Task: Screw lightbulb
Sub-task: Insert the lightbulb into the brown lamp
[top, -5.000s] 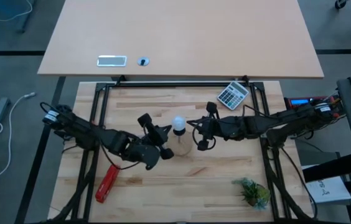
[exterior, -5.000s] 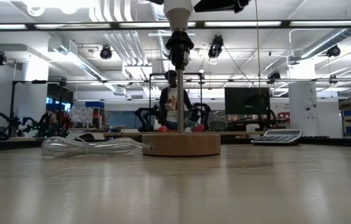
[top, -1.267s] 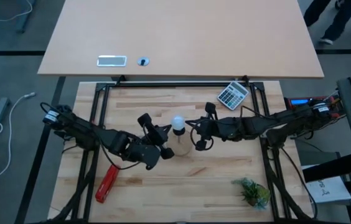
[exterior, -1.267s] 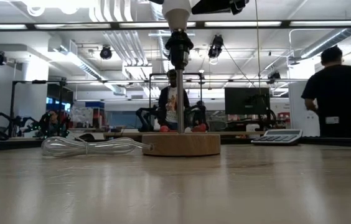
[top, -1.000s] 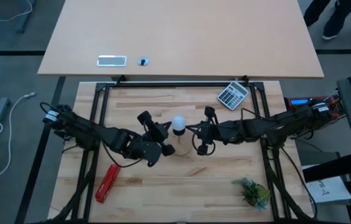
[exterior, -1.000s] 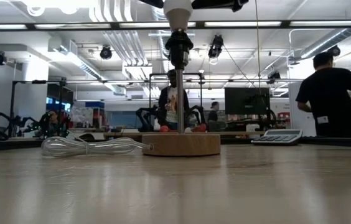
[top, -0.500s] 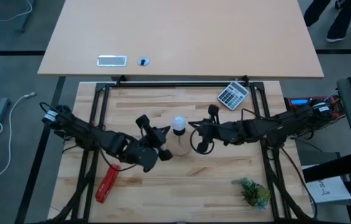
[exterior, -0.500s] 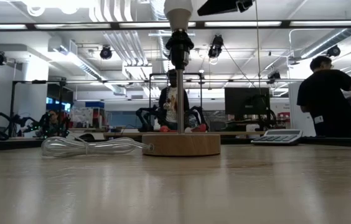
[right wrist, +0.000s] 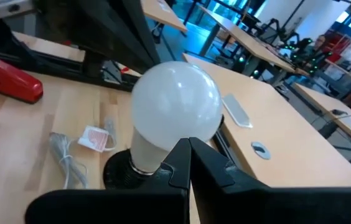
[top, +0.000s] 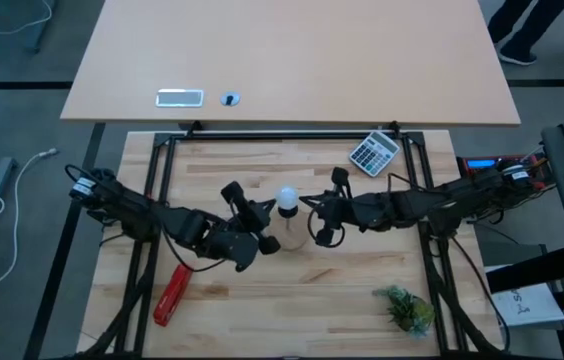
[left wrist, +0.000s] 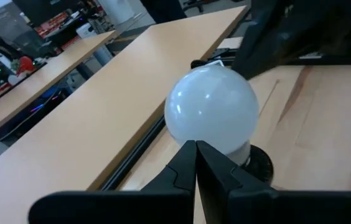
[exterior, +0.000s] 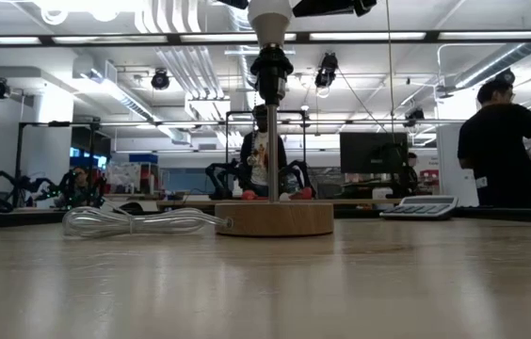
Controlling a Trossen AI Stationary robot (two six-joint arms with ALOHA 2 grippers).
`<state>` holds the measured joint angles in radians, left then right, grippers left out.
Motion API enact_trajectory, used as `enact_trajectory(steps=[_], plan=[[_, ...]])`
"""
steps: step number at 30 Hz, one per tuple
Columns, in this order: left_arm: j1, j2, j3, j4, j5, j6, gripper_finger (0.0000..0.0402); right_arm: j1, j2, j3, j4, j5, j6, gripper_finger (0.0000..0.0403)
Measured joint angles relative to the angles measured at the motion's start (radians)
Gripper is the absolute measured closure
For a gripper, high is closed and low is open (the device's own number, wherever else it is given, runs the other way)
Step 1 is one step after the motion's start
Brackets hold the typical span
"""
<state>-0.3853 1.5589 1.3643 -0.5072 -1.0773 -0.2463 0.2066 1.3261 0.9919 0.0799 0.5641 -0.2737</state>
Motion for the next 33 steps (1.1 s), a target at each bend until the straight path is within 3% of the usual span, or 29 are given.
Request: enact_trajectory(steps=[11, 18, 23, 33], plan=[[0.033, 0.0, 0.0, 0.005, 0.01, -0.002, 0.04, 0.011, 0.0, 0.0, 0.001, -0.106, 0.039, 0.0403], [0.011, -0.005, 0.0, 0.002, 0.012, -0.002, 0.04, 0.012, -0.007, 0.0, -0.017, -0.084, 0.058, 0.0403], [-0.034, -0.005, 0.0, 0.01, 0.028, -0.007, 0.04, 0.009, -0.01, -0.002, -0.053, 0.013, 0.061, 0.0403], [-0.005, 0.002, 0.0, 0.014, 0.026, -0.003, 0.04, -0.018, 0.018, -0.001, -0.003, -0.05, 0.052, 0.0403]])
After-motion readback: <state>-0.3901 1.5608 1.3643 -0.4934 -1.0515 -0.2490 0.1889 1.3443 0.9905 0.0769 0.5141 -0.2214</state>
